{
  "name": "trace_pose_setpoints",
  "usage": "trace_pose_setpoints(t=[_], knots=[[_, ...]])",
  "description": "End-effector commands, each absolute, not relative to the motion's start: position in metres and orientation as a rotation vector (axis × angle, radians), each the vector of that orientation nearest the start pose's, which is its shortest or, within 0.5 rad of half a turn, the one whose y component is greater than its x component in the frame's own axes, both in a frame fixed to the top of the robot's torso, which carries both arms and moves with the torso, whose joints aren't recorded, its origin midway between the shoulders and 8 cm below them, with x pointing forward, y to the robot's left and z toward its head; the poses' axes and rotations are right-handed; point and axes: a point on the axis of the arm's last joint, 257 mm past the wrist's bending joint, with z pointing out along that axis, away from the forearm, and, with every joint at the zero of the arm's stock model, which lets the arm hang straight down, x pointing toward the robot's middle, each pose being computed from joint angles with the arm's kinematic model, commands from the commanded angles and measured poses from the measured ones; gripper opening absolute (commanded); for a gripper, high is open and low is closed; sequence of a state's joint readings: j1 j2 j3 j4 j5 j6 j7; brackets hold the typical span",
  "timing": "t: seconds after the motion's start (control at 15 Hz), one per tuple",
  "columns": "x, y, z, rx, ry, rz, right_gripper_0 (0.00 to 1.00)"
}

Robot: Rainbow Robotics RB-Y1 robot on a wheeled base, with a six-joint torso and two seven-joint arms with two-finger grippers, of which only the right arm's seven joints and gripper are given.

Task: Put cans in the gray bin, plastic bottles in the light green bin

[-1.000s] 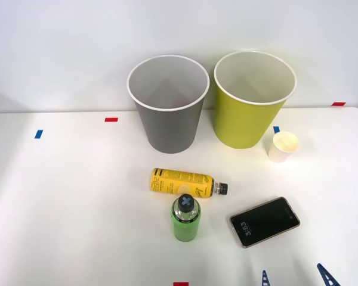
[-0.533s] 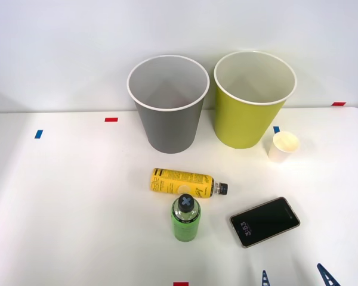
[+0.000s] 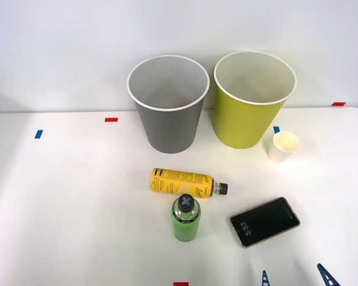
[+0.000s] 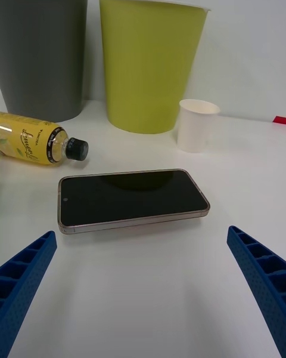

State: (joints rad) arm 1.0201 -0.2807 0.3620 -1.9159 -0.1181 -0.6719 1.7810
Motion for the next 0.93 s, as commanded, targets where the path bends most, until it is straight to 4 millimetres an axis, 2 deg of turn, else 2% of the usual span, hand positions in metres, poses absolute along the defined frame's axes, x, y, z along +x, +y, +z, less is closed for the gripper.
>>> trace_pose_setpoints(t=[0.07,0.93], knots=[[0.2149,-0.2121,-0.2789,-0.143,1.582,-0.051,1.00],[0.2149,-0.2121,-0.2789,-0.143,1.582,-0.051,1.00]])
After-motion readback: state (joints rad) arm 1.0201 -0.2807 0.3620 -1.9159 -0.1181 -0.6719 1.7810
